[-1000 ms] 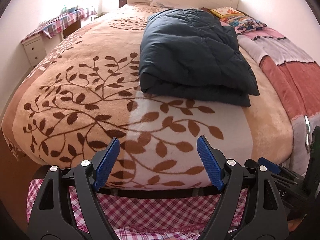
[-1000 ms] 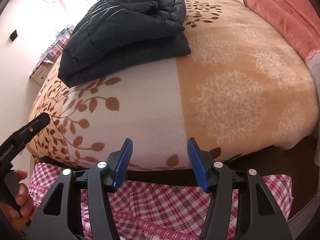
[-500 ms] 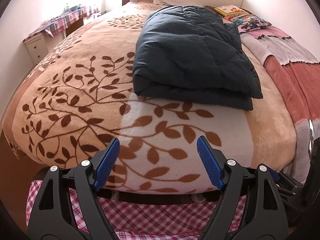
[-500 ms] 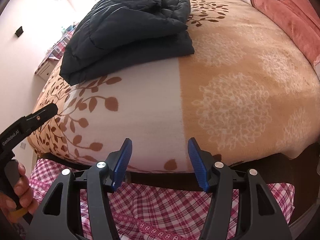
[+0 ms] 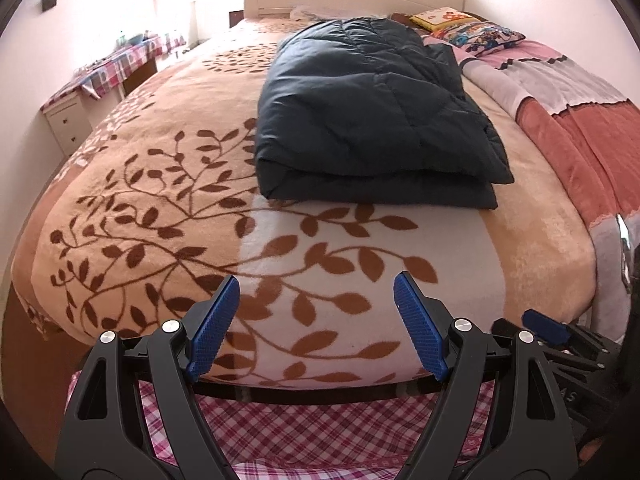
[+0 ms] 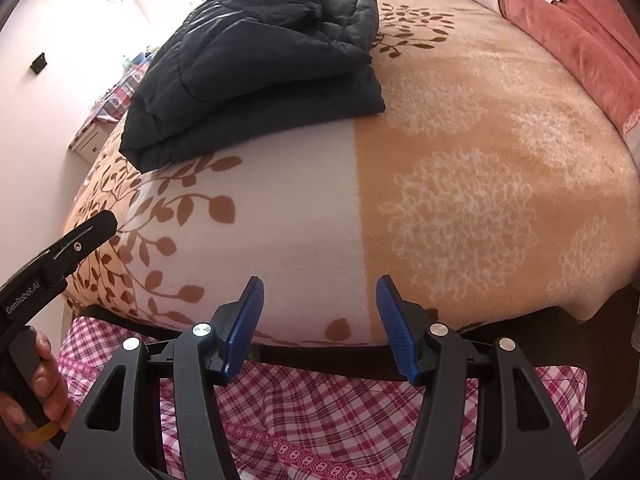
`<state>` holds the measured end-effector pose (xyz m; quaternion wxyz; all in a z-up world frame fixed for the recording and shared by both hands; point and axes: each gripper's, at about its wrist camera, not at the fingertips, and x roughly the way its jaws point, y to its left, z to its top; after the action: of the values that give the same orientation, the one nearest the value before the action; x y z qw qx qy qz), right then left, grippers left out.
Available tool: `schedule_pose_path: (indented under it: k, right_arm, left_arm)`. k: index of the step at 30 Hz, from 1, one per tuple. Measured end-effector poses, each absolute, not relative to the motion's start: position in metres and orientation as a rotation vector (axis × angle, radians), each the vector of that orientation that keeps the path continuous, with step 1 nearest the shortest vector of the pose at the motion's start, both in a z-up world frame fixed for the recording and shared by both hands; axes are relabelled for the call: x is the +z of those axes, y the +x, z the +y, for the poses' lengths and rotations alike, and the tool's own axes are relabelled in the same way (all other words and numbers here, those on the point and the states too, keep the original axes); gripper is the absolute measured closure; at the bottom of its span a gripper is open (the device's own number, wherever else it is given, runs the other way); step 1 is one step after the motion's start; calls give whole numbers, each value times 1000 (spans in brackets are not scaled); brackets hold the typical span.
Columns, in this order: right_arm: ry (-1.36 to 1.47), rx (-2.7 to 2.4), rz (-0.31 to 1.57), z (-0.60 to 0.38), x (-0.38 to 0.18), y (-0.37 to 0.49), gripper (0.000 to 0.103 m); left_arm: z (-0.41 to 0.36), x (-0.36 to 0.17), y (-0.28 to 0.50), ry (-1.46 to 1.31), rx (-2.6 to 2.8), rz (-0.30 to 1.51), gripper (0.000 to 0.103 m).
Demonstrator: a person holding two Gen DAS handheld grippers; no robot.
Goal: Fold large clothes
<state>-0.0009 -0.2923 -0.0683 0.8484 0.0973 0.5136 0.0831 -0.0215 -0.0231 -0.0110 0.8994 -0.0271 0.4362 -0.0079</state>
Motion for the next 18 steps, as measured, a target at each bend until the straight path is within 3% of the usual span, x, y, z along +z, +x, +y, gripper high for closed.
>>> schedule_pose_path:
  k: [18]
  right_arm:
    - [113,168,1068,-270,-64,0,42]
  left_arm:
    - [-6,-30,-15,-78,30,967,24]
